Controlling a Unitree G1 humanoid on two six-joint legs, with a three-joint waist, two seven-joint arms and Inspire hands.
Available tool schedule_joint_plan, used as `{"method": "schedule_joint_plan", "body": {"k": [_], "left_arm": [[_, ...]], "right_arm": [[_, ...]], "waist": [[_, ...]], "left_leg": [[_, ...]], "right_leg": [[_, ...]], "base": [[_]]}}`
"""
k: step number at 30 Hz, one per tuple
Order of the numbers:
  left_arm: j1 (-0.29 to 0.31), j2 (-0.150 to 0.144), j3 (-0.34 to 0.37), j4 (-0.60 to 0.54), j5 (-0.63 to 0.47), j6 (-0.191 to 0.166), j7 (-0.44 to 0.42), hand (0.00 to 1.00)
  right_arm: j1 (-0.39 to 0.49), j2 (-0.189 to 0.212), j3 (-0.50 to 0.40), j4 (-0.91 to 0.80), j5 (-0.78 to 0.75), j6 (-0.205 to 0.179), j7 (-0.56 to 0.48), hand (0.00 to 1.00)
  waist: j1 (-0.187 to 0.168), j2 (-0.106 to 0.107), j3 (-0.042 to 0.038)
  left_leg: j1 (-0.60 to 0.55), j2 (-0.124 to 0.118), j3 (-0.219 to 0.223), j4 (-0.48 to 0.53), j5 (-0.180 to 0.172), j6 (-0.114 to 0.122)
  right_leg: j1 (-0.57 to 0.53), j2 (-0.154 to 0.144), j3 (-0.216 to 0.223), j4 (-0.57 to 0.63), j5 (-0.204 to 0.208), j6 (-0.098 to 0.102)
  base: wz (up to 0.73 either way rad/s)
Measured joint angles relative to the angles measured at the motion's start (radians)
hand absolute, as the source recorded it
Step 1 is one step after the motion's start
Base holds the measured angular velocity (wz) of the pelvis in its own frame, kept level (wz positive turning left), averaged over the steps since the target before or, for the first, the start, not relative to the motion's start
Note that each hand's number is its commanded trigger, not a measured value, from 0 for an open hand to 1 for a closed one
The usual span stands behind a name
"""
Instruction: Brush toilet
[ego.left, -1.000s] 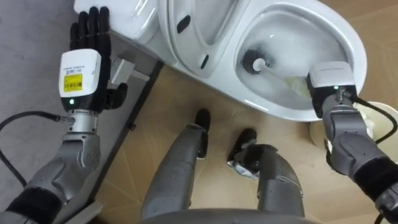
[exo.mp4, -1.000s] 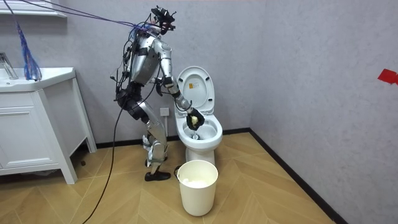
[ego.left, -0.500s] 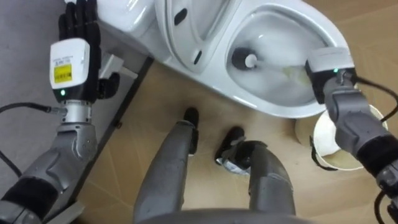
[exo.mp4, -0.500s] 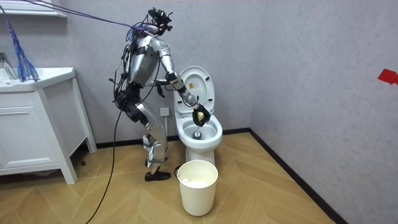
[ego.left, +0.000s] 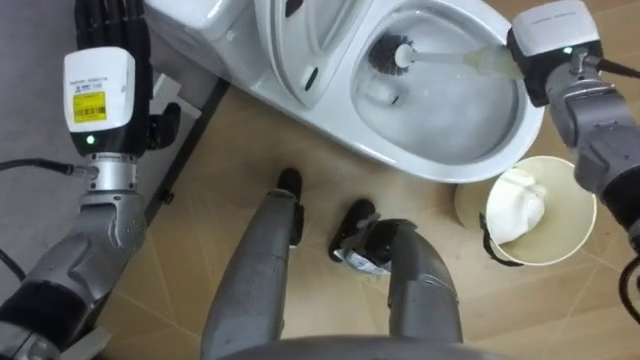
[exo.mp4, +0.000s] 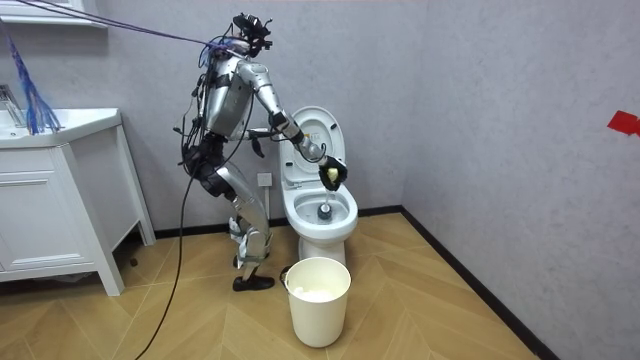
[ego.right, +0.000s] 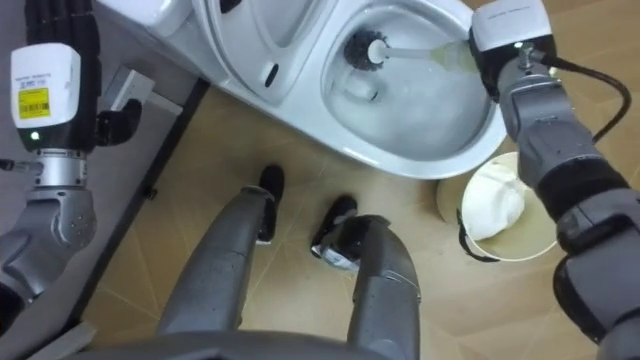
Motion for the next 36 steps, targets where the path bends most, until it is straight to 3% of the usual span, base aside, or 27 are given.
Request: {"method": "schedule_joint_plan", "body": {"k": [6,12,15,26,34,36], "left_arm": [[0.028,-0.007,0.0,0.004,-0.009,-0.002,-0.013,0.0],[0.049,-0.012,-0.001,0.001,-0.024,-0.004,-0.017,0.0],[0.043,-0.02,-0.001,0.001,-0.024,-0.007,-0.017,0.0],[0.044,-0.021,-0.001,0.001,-0.026,-0.018,0.006,0.0],[-0.015,-0.019,0.008,0.002,-0.023,-0.025,0.052,0.0],[-0.059,-0.015,0.013,0.005,-0.023,-0.03,0.072,0.0]], "right_arm": [[0.119,-0.026,0.007,-0.199,-0.042,0.08,0.106,1.0],[0.209,-0.026,0.01,-0.369,-0.064,0.184,0.224,1.0],[0.275,-0.026,-0.004,-0.443,-0.093,0.215,0.265,1.0],[0.328,-0.031,-0.044,-0.558,-0.133,0.221,0.365,1.0],[0.359,-0.041,-0.079,-0.562,-0.198,0.218,0.357,1.0],[0.321,-0.042,-0.078,-0.47,-0.181,0.183,0.307,1.0]], "waist": [[0.019,0.069,-0.0052],[0.026,0.1,-0.0244],[0.026,0.111,-0.0283],[0.016,0.123,-0.0287],[0.023,0.146,-0.0256],[0.02,0.146,-0.0238]], "left_leg": [[-0.001,0.014,-0.004,0.002,-0.012,-0.007],[0.001,0.025,-0.01,-0.009,-0.012,-0.011],[0.012,0.027,-0.01,-0.021,-0.014,-0.014],[-0.017,0.041,-0.045,0.021,-0.027,-0.026],[-0.022,0.031,-0.057,0.015,-0.022,-0.025],[-0.014,0.02,-0.053,0.016,-0.02,-0.022]], "right_leg": [[0.011,0.017,-0.008,-0.025,0.007,-0.001],[0.018,0.035,-0.011,-0.051,0.015,-0.01],[0.028,0.04,-0.01,-0.065,0.015,-0.009],[0.032,0.069,-0.029,-0.081,0.013,-0.011],[0.03,0.059,-0.04,-0.07,0.01,-0.007],[0.029,0.04,-0.041,-0.046,0.005,-0.011]], "base": [[-0.05],[-0.02],[0.0],[0.03],[0.05],[0.07]]}}
